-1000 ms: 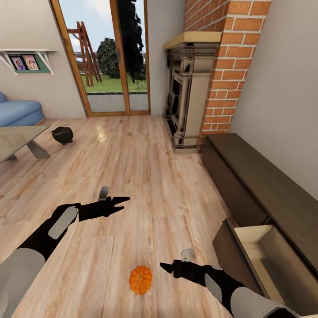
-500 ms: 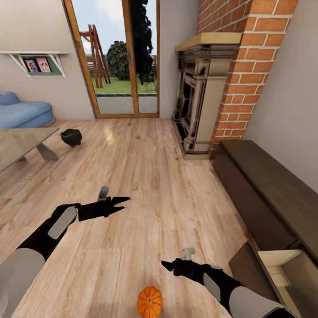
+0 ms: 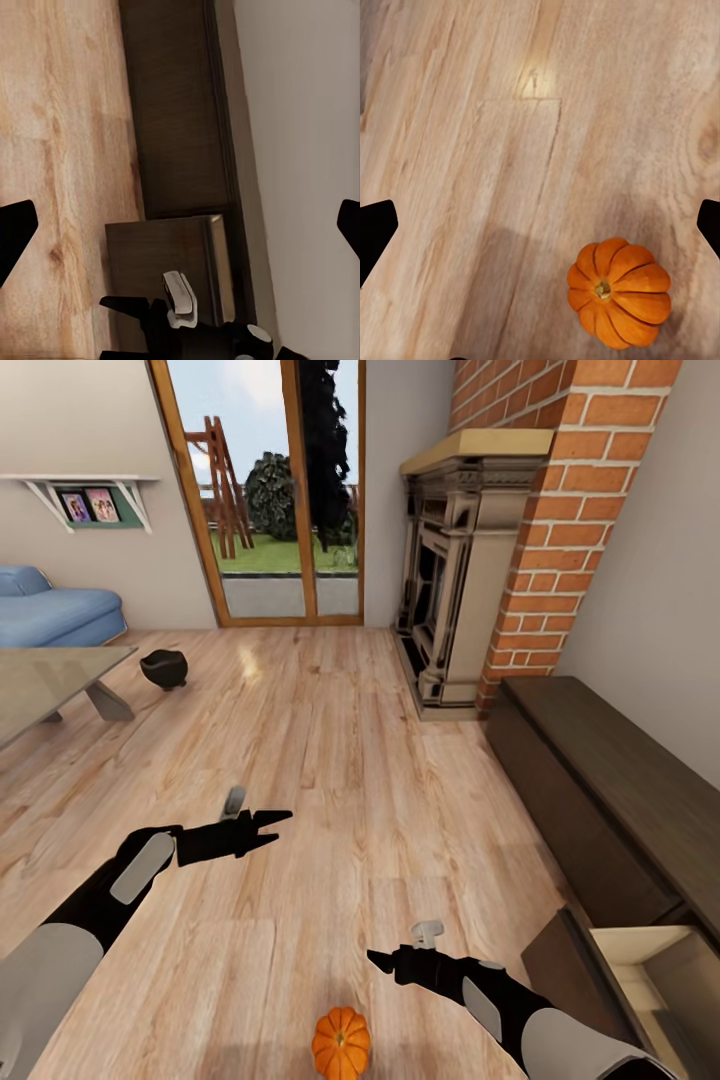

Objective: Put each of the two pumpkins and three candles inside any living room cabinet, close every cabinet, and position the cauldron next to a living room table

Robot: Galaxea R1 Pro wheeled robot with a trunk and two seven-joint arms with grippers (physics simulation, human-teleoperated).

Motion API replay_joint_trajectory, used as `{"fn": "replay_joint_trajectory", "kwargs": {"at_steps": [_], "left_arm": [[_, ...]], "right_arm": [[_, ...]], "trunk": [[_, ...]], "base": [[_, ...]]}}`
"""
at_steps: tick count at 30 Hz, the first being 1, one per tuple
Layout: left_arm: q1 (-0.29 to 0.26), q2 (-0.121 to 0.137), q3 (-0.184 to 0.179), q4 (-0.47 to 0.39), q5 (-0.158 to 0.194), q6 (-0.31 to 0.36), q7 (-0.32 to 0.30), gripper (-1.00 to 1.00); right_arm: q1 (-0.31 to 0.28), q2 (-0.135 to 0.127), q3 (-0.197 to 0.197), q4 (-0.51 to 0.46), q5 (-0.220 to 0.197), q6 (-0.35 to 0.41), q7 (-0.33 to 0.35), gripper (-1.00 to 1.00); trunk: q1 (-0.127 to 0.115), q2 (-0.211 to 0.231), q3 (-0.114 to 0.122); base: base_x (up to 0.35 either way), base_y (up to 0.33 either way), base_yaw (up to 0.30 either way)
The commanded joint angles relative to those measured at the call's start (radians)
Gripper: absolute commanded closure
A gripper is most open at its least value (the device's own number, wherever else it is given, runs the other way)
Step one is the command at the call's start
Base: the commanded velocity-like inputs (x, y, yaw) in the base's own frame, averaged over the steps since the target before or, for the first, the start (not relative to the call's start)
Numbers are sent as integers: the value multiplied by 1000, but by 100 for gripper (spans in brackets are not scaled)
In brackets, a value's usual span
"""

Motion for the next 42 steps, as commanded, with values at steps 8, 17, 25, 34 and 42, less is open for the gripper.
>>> {"fn": "replay_joint_trajectory", "kwargs": {"at_steps": [8,17,25,34,42], "left_arm": [[-2,-1,0,7,3,10,-4,-100],[-2,-1,0,4,3,14,-6,-100],[-4,-2,0,4,4,15,-7,-100],[-4,-3,0,4,4,15,-7,-100],[-4,-3,0,3,4,15,-7,-100]], "right_arm": [[0,0,-1,-2,0,2,0,-100],[0,0,-1,-1,0,6,-1,-100],[0,6,0,-1,0,1,-4,-100],[0,1,1,0,0,0,-6,-100],[0,-10,1,12,-6,10,-1,-100]], "trunk": [[31,-56,-25],[65,-119,-53],[96,-175,-78],[130,-238,-107],[161,-294,-132]], "base": [[0,0,0],[0,0,0],[0,0,0],[0,0,0],[0,0,0]]}}
